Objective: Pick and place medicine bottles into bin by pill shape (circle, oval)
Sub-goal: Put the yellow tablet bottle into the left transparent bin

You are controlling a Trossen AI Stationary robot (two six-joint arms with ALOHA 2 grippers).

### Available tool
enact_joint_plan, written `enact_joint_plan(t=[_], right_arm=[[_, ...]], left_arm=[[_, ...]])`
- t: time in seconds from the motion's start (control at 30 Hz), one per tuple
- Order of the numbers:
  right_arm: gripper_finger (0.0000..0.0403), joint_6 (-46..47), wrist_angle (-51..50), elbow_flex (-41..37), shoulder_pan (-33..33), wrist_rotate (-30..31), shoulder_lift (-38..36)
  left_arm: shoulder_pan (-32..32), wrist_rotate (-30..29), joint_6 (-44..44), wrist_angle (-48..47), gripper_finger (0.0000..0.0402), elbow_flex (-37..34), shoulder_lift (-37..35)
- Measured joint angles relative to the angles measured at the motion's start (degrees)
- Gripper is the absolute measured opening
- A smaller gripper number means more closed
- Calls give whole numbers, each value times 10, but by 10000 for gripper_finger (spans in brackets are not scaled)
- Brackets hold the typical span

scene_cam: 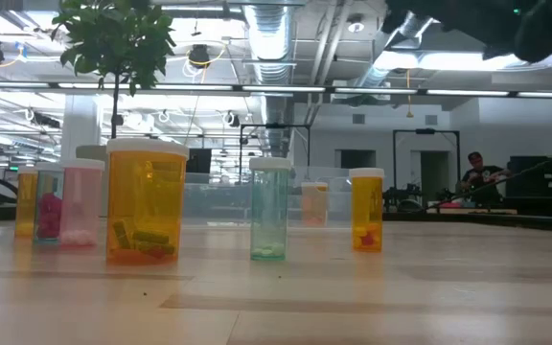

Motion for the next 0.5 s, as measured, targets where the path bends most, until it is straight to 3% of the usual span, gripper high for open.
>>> enact_joint_plan(t=[0.33,0.5], right_arm=[[87,-24,9,115,57,0,140],[87,-24,5,166,65,0,202]], left_arm=[[94,144,-11,173,283,0,119],[111,172,-15,225,283,0,158]])
